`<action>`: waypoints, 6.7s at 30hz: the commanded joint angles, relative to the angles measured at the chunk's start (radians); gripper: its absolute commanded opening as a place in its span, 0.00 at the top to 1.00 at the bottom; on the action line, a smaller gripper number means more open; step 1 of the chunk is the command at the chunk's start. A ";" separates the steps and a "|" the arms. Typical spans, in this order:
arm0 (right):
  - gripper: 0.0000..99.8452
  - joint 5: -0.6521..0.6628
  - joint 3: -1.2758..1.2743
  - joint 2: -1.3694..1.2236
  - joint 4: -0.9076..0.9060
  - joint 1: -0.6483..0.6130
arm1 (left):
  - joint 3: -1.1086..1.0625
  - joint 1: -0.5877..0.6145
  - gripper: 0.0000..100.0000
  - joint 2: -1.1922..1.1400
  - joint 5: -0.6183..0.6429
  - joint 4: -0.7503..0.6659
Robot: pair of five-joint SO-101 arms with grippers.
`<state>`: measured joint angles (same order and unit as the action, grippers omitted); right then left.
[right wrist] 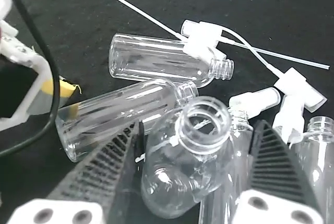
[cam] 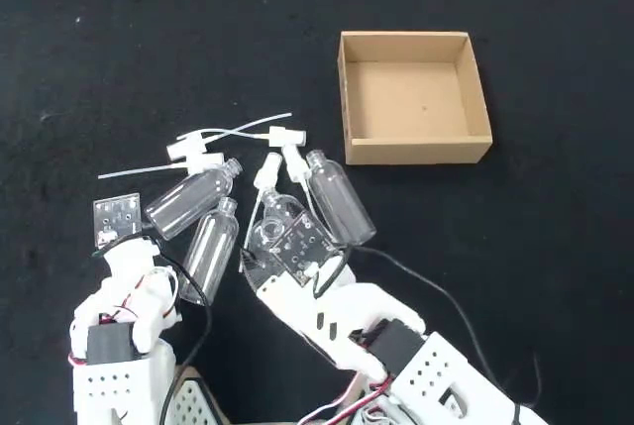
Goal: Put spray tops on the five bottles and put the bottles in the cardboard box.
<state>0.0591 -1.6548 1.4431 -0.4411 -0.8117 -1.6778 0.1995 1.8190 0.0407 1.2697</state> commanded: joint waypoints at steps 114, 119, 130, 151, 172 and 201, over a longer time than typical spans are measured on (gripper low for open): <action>0.85 0.084 0.285 -0.001 -0.559 0.956 | 0.641 0.093 0.83 -0.364 -0.407 -0.436; 0.85 0.086 0.285 -0.001 -0.557 0.956 | 0.817 0.068 0.84 -0.750 -0.397 -0.428; 0.85 0.086 0.282 -0.001 -0.557 0.959 | 1.196 0.041 0.84 -1.413 -0.315 -0.319; 0.85 0.092 0.282 -0.001 -0.559 0.961 | 1.914 0.156 0.84 -2.208 -0.945 -0.008; 0.85 0.094 0.282 -0.001 -0.562 0.962 | 2.358 0.168 0.75 -2.539 -1.203 0.287; 0.85 0.094 0.282 -0.001 -0.565 0.964 | 2.614 0.234 0.83 -2.677 -1.204 0.460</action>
<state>0.1481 -1.3755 1.4431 -1.0027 0.1550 0.8216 0.4266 -0.8800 -1.1592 1.6809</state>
